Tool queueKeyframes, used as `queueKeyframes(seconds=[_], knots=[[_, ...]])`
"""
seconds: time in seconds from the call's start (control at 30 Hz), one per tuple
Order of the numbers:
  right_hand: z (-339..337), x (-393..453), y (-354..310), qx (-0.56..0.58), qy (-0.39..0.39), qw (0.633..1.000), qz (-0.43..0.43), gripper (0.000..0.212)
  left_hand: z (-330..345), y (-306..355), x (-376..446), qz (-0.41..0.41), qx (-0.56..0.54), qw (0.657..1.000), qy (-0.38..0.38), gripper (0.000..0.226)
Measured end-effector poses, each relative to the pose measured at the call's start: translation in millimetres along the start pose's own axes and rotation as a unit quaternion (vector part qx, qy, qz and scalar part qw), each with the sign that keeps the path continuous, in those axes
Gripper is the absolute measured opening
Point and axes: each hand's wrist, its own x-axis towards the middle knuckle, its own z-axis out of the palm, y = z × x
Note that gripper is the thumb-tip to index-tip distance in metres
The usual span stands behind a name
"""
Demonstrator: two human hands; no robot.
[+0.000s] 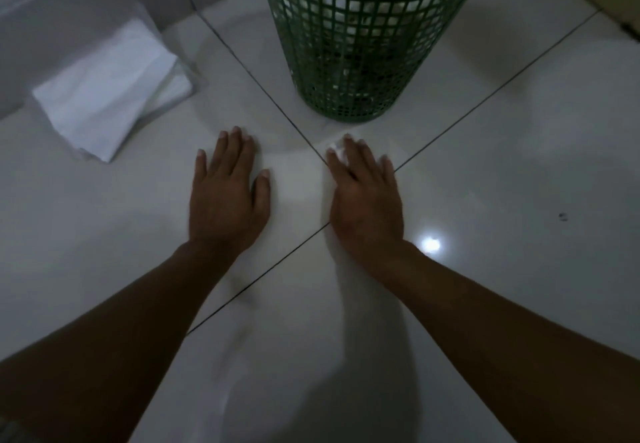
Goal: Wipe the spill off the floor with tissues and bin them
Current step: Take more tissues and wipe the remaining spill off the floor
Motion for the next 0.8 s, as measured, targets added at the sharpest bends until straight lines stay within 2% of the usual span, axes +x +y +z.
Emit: queueKeyframes(seconds=[0.1, 0.2, 0.3, 0.37, 0.47, 0.67, 0.8], knots=[[5.3, 21.2, -24.0, 0.046, 0.022, 0.996, 0.070, 0.053, 2.0, -12.2, -0.6, 0.000, 0.001, 1.000, -0.004, 0.062], [11.0, 39.7, -44.2, 0.128, 0.026, 0.988, 0.082, 0.051, 6.8, -15.5, -2.8, -0.005, -0.013, 1.000, 0.004, 0.061], [13.1, 34.0, -31.5, 0.033, 0.043, 0.997, 0.058, 0.051, 9.8, -15.3, -3.6, -0.002, -0.029, 0.999, 0.015, 0.060], [9.8, 22.1, -20.9, -0.013, 0.060, 0.996, 0.071, 0.046, 9.8, -16.5, -4.9, 0.000, -0.034, 0.999, 0.023, 0.060], [10.1, 21.4, -29.8, -0.028, 0.053, 0.995, 0.076, 0.052, 9.9, -16.8, -4.7, -0.001, -0.031, 0.999, 0.029, 0.060], [14.6, 55.3, -73.9, 0.015, -0.029, 0.999, 0.028, 0.079, 12.4, -19.9, -3.8, 0.004, -0.026, 0.999, 0.029, 0.060], [13.7, 39.1, -51.8, 0.006, -0.012, 1.000, 0.006, 0.063, 10.6, -19.1, -4.8, 0.006, -0.026, 0.999, 0.032, 0.059]])
